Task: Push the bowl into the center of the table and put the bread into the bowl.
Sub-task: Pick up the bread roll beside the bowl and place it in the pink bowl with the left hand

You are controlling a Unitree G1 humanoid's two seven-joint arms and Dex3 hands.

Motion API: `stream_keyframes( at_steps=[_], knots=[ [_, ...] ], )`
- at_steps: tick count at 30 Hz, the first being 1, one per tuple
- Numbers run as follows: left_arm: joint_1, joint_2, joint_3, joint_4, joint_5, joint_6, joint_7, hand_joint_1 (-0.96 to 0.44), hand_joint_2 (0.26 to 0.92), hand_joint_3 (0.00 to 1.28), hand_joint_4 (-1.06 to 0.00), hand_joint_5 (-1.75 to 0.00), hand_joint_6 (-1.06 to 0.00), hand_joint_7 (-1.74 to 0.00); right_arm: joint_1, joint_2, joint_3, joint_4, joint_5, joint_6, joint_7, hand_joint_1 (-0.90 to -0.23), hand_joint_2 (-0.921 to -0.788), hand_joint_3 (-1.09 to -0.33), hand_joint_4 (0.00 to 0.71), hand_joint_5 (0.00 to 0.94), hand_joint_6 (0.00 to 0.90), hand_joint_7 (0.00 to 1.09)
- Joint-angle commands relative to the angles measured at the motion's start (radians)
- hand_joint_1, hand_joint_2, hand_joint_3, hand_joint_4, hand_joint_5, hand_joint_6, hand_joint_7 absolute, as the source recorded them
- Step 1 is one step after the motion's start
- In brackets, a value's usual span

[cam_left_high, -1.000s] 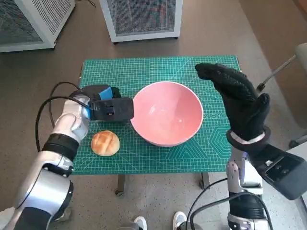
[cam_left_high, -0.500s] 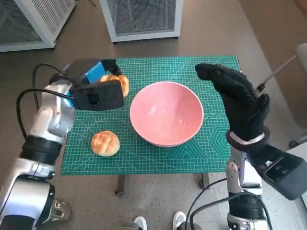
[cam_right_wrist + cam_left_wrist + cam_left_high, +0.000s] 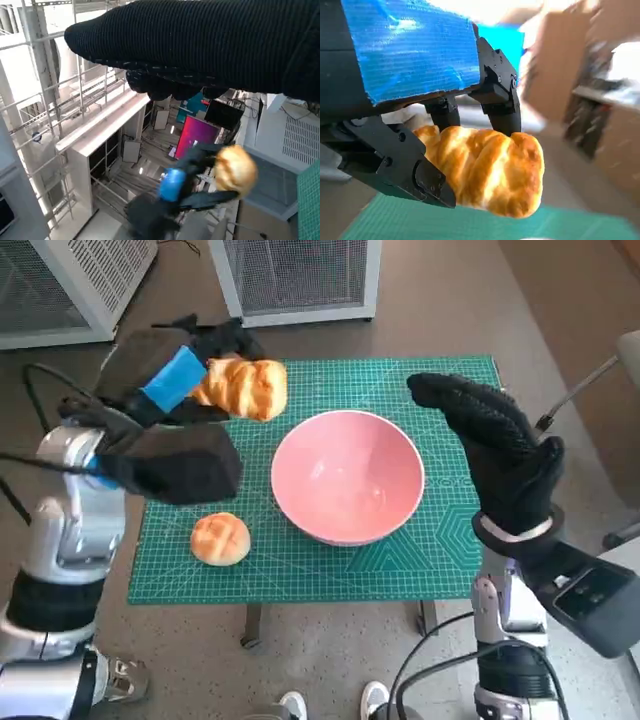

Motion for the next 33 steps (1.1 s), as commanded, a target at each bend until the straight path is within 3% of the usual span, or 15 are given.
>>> stream_keyframes(
  at_steps=[1,8,15,16,17,19,20,21,23,26,33],
  knots=[
    [0.028,-0.024,-0.007,-0.106,-0.003,0.008,-0.023,0.00,0.920,0.06,-0.72,-1.11,-0.61,-1.21,0.025,-0.004,0.000,0.009,0.012,0.009,0.011,-0.413,-0.921,-0.446,0.373,0.001,0.015,0.72],
    [0.049,-0.063,-0.066,-0.174,0.028,-0.006,-0.040,0.00,0.914,0.04,-0.76,-1.06,-0.65,-1.17,0.024,-0.005,0.000,0.015,0.015,0.008,0.013,-0.414,-0.921,-0.448,0.371,0.000,0.013,0.72],
    [0.078,-0.120,-0.144,-0.086,0.043,-0.116,0.011,0.00,0.919,0.06,-0.73,-1.11,-0.61,-1.19,0.027,-0.006,-0.001,0.016,0.019,0.004,0.018,-0.416,-0.921,-0.446,0.370,0.000,0.013,0.72],
    [0.080,-0.133,-0.158,-0.053,0.041,-0.137,0.020,0.00,0.920,0.08,-0.70,-1.13,-0.60,-1.21,0.028,-0.006,0.000,0.014,0.018,0.004,0.017,-0.416,-0.921,-0.446,0.370,0.000,0.013,0.72],
    [0.081,-0.142,-0.166,-0.031,0.040,-0.151,0.025,0.00,0.920,0.16,-0.57,-1.25,-0.53,-1.30,0.030,-0.006,0.000,0.012,0.018,0.005,0.016,-0.417,-0.921,-0.445,0.370,0.000,0.013,0.72],
    [0.085,-0.154,-0.175,-0.003,0.038,-0.166,0.025,0.00,0.921,0.24,-0.44,-1.36,-0.47,-1.38,0.032,-0.005,0.002,0.009,0.017,0.005,0.015,-0.417,-0.921,-0.445,0.370,0.000,0.013,0.72],
    [0.088,-0.158,-0.176,0.004,0.037,-0.170,0.021,0.02,0.870,0.24,-0.36,-1.06,-0.38,-1.11,0.034,-0.005,0.003,0.007,0.016,0.005,0.014,-0.417,-0.921,-0.445,0.370,0.000,0.013,0.72],
    [0.091,-0.162,-0.182,0.012,0.039,-0.167,0.011,0.02,0.857,0.24,-0.35,-0.90,-0.36,-0.98,0.035,-0.005,0.002,0.007,0.017,0.004,0.015,-0.417,-0.921,-0.445,0.369,0.000,0.013,0.72],
    [0.095,-0.167,-0.191,0.020,0.045,-0.153,-0.012,-0.01,0.817,0.15,-0.31,-0.40,-0.32,-0.52,0.036,-0.006,0.001,0.008,0.017,0.002,0.015,-0.417,-0.921,-0.445,0.368,0.000,0.012,0.72],
    [0.098,-0.171,-0.199,0.019,0.048,-0.123,-0.052,-0.09,0.820,0.10,-0.23,-0.13,-0.28,-0.25,0.039,-0.009,-0.003,0.006,0.018,0.000,0.015,-0.416,-0.921,-0.445,0.369,0.001,0.013,0.72],
    [0.112,-0.161,-0.179,0.013,0.014,-0.136,-0.092,-0.19,0.824,0.06,-0.15,-0.01,-0.25,-0.11,0.045,-0.012,-0.004,-0.003,0.014,0.000,0.008,-0.417,-0.921,-0.442,0.371,0.002,0.016,0.72]
  ],
)
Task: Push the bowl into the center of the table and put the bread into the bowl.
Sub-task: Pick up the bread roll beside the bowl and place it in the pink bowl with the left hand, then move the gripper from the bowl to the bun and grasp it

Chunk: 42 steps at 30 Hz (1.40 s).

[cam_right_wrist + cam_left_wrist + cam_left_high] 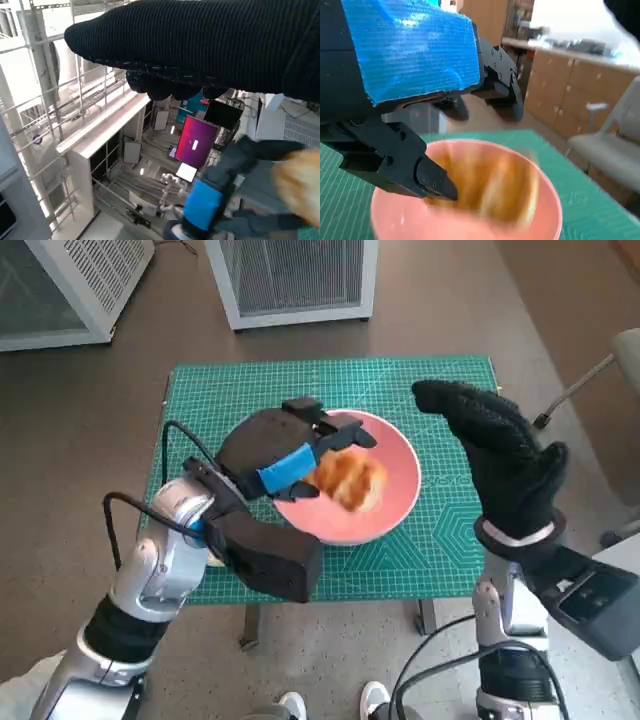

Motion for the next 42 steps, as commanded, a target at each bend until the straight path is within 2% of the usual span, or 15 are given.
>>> stream_keyframes(
  at_steps=[1,8,15,22,28,35,42],
  knots=[
    [0.009,0.013,0.021,-0.009,-0.027,-0.003,-0.033,-0.19,0.825,0.05,-0.15,-0.01,-0.25,-0.10,0.023,-0.004,-0.003,0.000,-0.003,0.002,0.001,-0.418,-0.921,-0.441,0.371,0.002,0.017,0.72],
    [0.036,0.035,0.071,-0.057,-0.073,0.021,-0.080,-0.27,0.825,0.03,-0.10,0.00,-0.21,-0.07,0.025,0.000,0.001,-0.002,-0.009,0.002,-0.005,-0.429,-0.921,-0.434,0.371,0.002,0.021,0.71],
    [0.090,0.098,0.168,-0.161,-0.130,0.055,-0.132,-0.28,0.823,0.02,-0.10,0.00,-0.22,-0.06,0.022,0.006,0.009,0.000,-0.014,0.009,-0.012,-0.424,-0.921,-0.437,0.371,0.002,0.021,0.71],
    [0.148,0.171,0.263,-0.276,-0.146,0.115,-0.171,-0.26,0.816,0.01,-0.11,-0.01,-0.24,-0.06,0.028,0.011,0.017,-0.005,-0.019,0.016,-0.020,-0.404,-0.921,-0.445,0.369,0.001,0.013,0.71],
    [0.205,0.249,0.337,-0.359,-0.161,0.201,-0.244,-0.22,0.801,0.00,-0.13,-0.01,-0.25,-0.06,0.031,0.011,0.021,-0.016,-0.020,0.026,-0.027,-0.398,-0.921,-0.450,0.368,0.000,0.009,0.70],
    [0.267,0.330,0.400,-0.356,-0.215,0.226,-0.307,-0.17,0.773,0.00,-0.13,0.00,-0.25,-0.05,0.028,0.008,0.019,-0.019,-0.015,0.035,-0.027,-0.393,-0.921,-0.451,0.368,0.000,0.008,0.70],
    [0.322,0.361,0.415,-0.344,-0.239,0.220,-0.313,-0.13,0.756,0.00,-0.12,0.00,-0.25,-0.03,0.022,0.010,0.019,-0.012,-0.017,0.039,-0.028,-0.393,-0.921,-0.452,0.368,0.000,0.008,0.70]
  ],
)
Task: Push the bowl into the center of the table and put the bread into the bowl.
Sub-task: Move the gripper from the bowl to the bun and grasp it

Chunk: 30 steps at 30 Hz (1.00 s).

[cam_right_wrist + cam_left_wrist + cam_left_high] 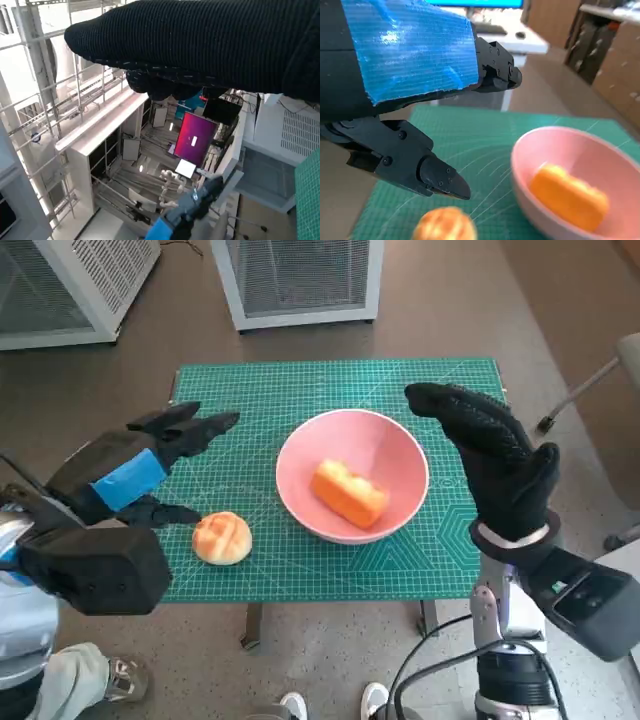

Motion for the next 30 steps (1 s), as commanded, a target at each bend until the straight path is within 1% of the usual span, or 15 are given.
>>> stream_keyframes(
  at_steps=[1,10,15,22,30],
  knots=[
    [0.039,0.022,0.005,0.008,-0.020,-0.001,-0.008,-0.13,0.755,0.00,-0.12,0.00,-0.25,-0.03,0.015,0.001,-0.001,0.008,-0.005,0.015,-0.006,-0.393,-0.921,-0.453,0.368,0.000,0.007,0.70],
    [0.087,0.021,-0.030,0.034,0.000,0.010,0.007,-0.12,0.748,0.00,-0.13,0.00,-0.27,-0.03,0.013,-0.001,-0.001,0.010,-0.007,0.014,-0.003,-0.400,-0.921,-0.460,0.367,0.000,0.002,0.69],
    [0.095,0.010,-0.068,0.063,0.017,0.011,0.021,-0.13,0.747,0.00,-0.14,-0.01,-0.28,-0.02,0.013,-0.007,-0.004,0.008,-0.004,0.018,0.000,-0.402,-0.921,-0.461,0.367,0.000,0.003,0.69],
    [0.092,-0.019,-0.134,0.118,0.036,-0.003,0.043,-0.15,0.749,0.00,-0.16,-0.01,-0.29,-0.02,0.019,-0.014,-0.005,-0.003,0.001,0.023,0.003,-0.405,-0.921,-0.459,0.368,0.001,0.005,0.69],
    [0.070,-0.037,-0.210,0.186,0.060,-0.014,0.047,-0.16,0.751,0.00,-0.16,0.00,-0.30,-0.01,0.032,-0.023,-0.007,-0.020,0.007,0.028,0.006,-0.421,-0.921,-0.453,0.368,0.001,0.009,0.68]
  ],
)
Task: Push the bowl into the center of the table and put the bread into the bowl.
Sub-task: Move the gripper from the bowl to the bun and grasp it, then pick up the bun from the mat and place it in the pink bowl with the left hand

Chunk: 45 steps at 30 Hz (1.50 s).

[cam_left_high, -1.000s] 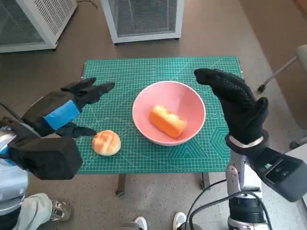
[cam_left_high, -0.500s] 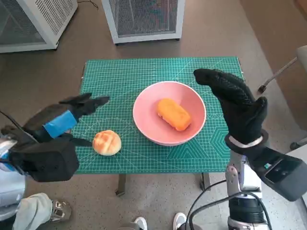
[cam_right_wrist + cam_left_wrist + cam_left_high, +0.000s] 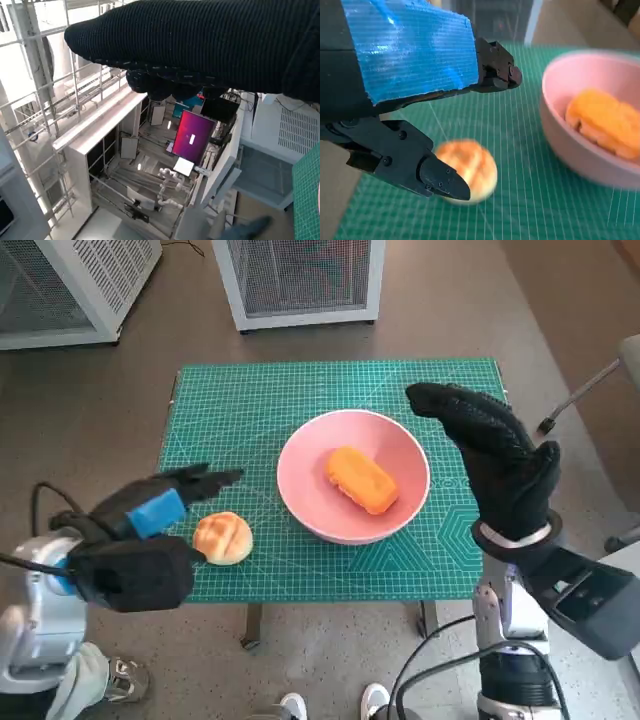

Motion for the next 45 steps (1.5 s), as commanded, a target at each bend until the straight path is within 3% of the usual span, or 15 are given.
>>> stream_keyframes(
  at_steps=[1,24,28,32,34,37,41,45],
  knots=[
    [-0.016,-0.014,-0.042,0.041,0.023,-0.011,0.008,-0.16,0.751,0.00,-0.16,0.00,-0.30,-0.01,0.033,-0.008,-0.004,-0.012,0.007,0.019,0.005,-0.424,-0.921,-0.451,0.369,0.001,0.011,0.68],
    [-0.063,-0.083,-0.205,0.271,0.161,0.032,0.035,0.04,0.762,0.01,-0.20,-0.01,-0.33,-0.02,0.039,-0.013,-0.012,-0.011,0.009,0.013,0.016,-0.417,-0.921,-0.441,0.366,0.000,0.023,0.69],
    [-0.081,-0.092,-0.232,0.335,0.205,0.016,0.077,0.09,0.778,0.02,-0.29,-0.04,-0.42,-0.05,0.039,-0.014,-0.014,-0.010,0.013,0.013,0.021,-0.416,-0.921,-0.442,0.366,0.000,0.023,0.69],
    [-0.083,-0.094,-0.246,0.396,0.252,-0.045,0.181,0.10,0.809,0.04,-0.49,-0.08,-0.60,-0.13,0.038,-0.011,-0.014,-0.009,0.012,0.011,0.022,-0.416,-0.921,-0.442,0.366,0.000,0.023,0.69],
    [-0.076,-0.091,-0.245,0.419,0.267,-0.087,0.241,0.10,0.849,0.05,-0.67,-0.20,-0.63,-0.41,0.039,-0.010,-0.013,-0.010,0.011,0.012,0.021,-0.416,-0.921,-0.443,0.366,0.000,0.023,0.69],
    [-0.067,-0.086,-0.234,0.437,0.271,-0.136,0.301,0.03,0.891,0.09,-0.69,-0.84,-0.59,-0.96,0.040,-0.009,-0.014,-0.011,0.010,0.013,0.019,-0.416,-0.921,-0.443,0.366,0.000,0.023,0.69],
    [-0.052,-0.075,-0.208,0.416,0.254,-0.162,0.319,0.01,0.887,0.11,-0.70,-1.12,-0.64,-1.09,0.040,-0.009,-0.013,-0.012,0.010,0.014,0.020,-0.416,-0.921,-0.443,0.366,0.000,0.023,0.69],
    [-0.038,-0.067,-0.176,0.369,0.229,-0.160,0.298,0.00,0.884,0.11,-0.70,-1.15,-0.65,-1.14,0.041,-0.009,-0.012,-0.012,0.009,0.014,0.019,-0.416,-0.921,-0.443,0.366,0.000,0.023,0.69]
  ],
)
